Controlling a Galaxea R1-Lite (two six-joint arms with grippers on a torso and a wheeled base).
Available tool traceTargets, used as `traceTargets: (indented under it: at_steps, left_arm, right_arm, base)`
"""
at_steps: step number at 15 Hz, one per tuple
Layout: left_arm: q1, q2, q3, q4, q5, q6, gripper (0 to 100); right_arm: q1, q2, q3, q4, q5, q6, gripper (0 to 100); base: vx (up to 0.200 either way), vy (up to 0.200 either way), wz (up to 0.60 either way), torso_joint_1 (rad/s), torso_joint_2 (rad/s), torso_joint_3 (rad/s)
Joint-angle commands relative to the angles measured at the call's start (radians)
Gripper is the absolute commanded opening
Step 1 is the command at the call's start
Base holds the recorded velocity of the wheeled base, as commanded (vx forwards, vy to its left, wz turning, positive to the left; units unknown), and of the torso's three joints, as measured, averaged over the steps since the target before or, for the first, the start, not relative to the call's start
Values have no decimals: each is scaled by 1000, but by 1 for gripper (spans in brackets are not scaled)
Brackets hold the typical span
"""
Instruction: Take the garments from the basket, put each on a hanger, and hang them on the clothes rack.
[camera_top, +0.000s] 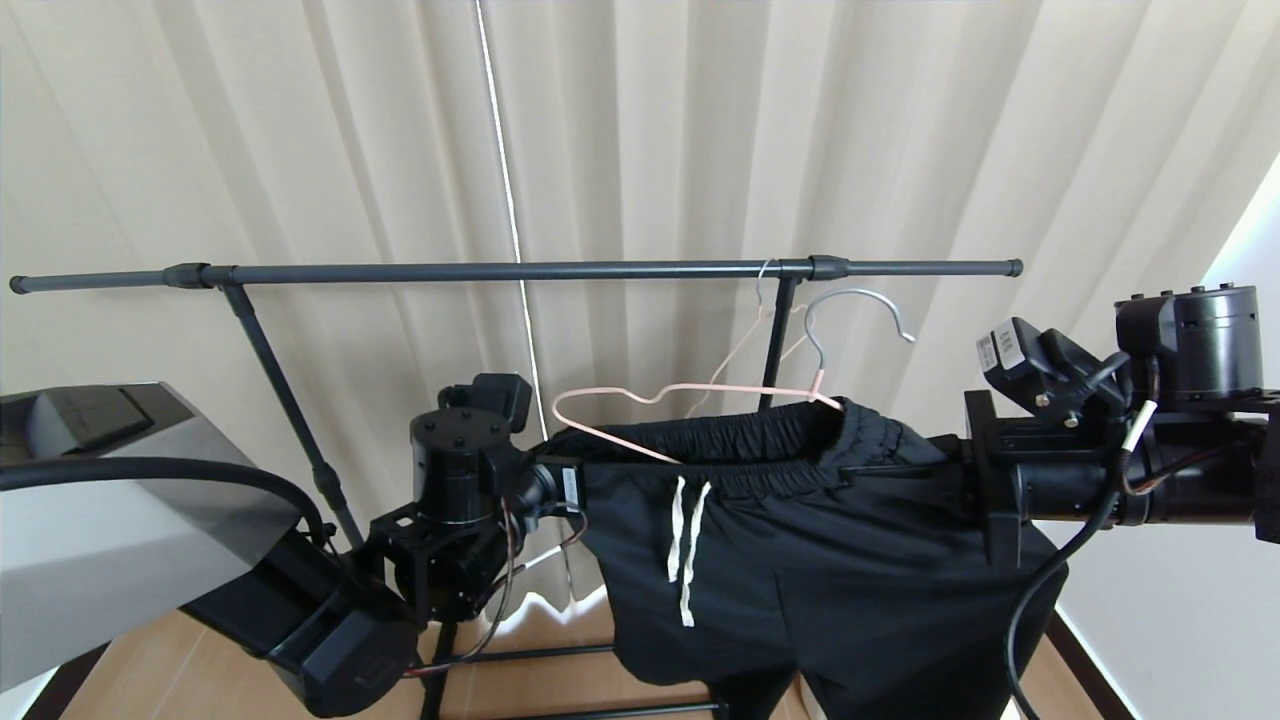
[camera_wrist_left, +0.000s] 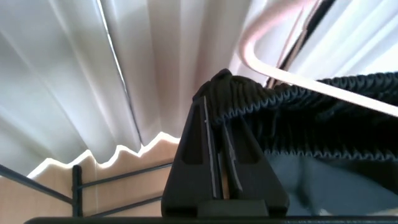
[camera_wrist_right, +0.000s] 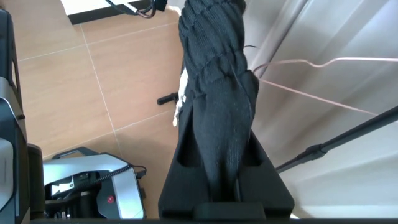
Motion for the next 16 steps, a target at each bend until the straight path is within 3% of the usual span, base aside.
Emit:
traceTargets:
  at_steps: [1,5,10,16]
  left_arm:
    - [23,1,-11,0,2,7,0]
    - [46,-5,-42,27,2,27,0]
    - [64,-54,-111,173,2,27,0]
    - [66,-114,-188,372,2,27,0]
  right_arm:
    - [-2,1,1,0,0,0,0]
    - [-13,4,18,1,-1,-57,0]
    - [-36,15,36,1,-12,-132,0]
    - [-37,59,36,1,-100,-184,0]
  base:
    - [0,0,0,0,0,0]
    - [0,0,0,0,0,0]
    - [0,0,0,0,0,0]
    - [0,0,0,0,0,0]
